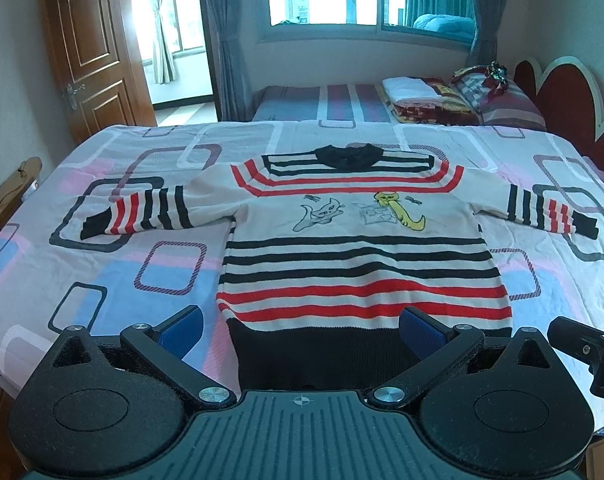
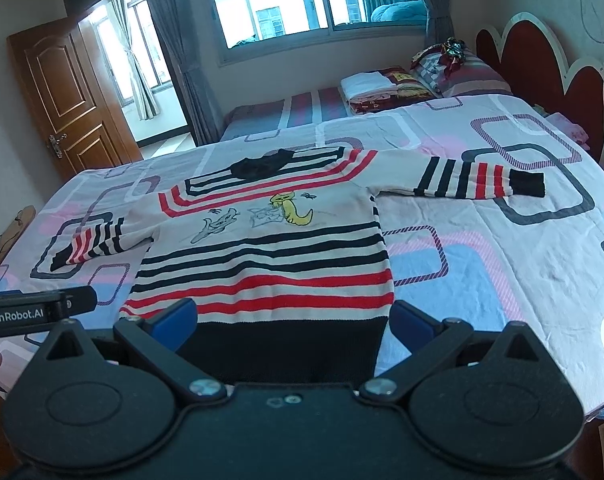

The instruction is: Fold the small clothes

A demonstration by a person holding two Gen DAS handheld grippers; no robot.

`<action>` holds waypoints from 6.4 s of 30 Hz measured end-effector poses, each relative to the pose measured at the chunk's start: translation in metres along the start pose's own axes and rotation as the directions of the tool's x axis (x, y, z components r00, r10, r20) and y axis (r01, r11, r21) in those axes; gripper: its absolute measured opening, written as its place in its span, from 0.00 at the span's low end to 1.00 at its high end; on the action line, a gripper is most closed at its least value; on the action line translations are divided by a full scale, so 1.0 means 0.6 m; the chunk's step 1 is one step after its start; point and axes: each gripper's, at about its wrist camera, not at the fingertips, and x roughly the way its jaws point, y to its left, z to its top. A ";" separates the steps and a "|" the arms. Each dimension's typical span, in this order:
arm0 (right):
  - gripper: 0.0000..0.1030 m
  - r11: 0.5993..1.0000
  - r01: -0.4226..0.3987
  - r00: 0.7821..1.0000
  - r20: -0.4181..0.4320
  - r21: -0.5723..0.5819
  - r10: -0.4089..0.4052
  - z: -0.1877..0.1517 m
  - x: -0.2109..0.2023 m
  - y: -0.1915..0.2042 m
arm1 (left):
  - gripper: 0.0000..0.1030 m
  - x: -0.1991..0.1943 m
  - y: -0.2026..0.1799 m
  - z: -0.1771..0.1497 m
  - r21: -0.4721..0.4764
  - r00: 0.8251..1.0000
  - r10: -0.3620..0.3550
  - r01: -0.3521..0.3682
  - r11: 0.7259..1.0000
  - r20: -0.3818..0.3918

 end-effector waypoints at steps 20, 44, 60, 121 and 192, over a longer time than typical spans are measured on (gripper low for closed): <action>0.99 0.983 0.179 0.983 0.021 0.048 -0.180 0.056 0.121 -0.011 | 1.00 0.192 0.012 0.112 0.063 0.998 -0.057 0.058 0.996 -0.017; 0.98 0.910 0.013 0.999 -0.038 0.414 0.003 0.180 0.354 -0.304 | 1.00 0.460 -0.210 0.200 0.052 0.991 -0.066 0.073 0.996 -0.115; 0.99 0.937 0.184 0.981 -0.123 0.298 -0.153 0.216 0.471 -0.418 | 1.00 0.539 -0.336 0.220 0.093 0.988 -0.056 0.070 0.993 -0.143; 0.35 0.949 -0.294 0.943 -0.198 -0.117 0.267 0.272 0.686 -0.029 | 1.00 0.665 -0.086 0.243 -0.244 0.936 -0.228 0.164 0.956 -0.267; 0.34 0.992 -0.030 0.997 -0.068 0.120 0.038 0.311 0.666 -0.240 | 0.11 0.682 -0.032 0.263 -0.340 0.974 -0.218 0.187 0.922 -0.055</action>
